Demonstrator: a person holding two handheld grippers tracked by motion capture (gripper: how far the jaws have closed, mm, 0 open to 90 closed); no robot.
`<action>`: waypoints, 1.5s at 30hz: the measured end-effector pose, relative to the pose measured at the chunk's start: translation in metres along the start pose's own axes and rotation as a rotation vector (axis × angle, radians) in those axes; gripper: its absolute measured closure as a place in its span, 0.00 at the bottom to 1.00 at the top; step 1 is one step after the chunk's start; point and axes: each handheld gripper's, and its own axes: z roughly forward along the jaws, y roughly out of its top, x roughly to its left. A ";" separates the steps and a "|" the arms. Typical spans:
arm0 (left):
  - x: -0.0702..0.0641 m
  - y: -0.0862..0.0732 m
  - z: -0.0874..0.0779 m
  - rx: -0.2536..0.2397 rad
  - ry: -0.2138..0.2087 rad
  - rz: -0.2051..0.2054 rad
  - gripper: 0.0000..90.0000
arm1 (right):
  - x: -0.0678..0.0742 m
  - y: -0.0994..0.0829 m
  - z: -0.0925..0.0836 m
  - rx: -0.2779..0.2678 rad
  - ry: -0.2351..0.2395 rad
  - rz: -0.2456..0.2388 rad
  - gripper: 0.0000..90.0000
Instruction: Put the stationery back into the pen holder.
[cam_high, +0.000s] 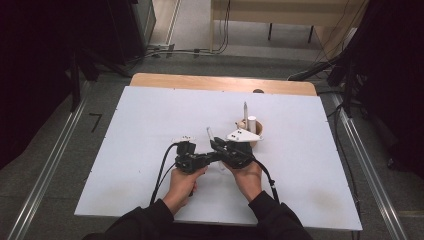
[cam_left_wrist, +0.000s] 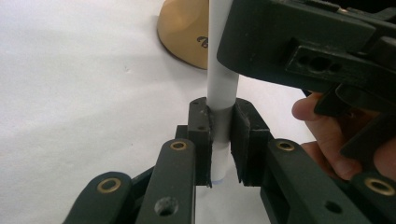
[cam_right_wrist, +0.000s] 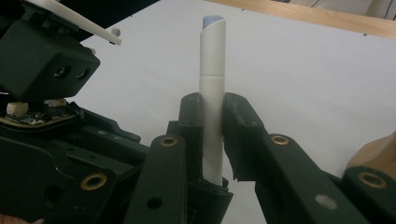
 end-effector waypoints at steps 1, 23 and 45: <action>0.000 0.000 0.000 0.001 0.005 0.008 0.88 | 0.000 0.000 0.000 0.001 -0.001 -0.001 0.82; 0.003 0.007 -0.013 -0.061 0.092 0.062 0.88 | -0.016 -0.009 -0.012 0.055 -0.020 0.003 0.74; -0.002 0.009 -0.016 -0.088 0.125 0.124 0.88 | -0.037 -0.024 -0.015 0.226 -0.057 -0.024 0.60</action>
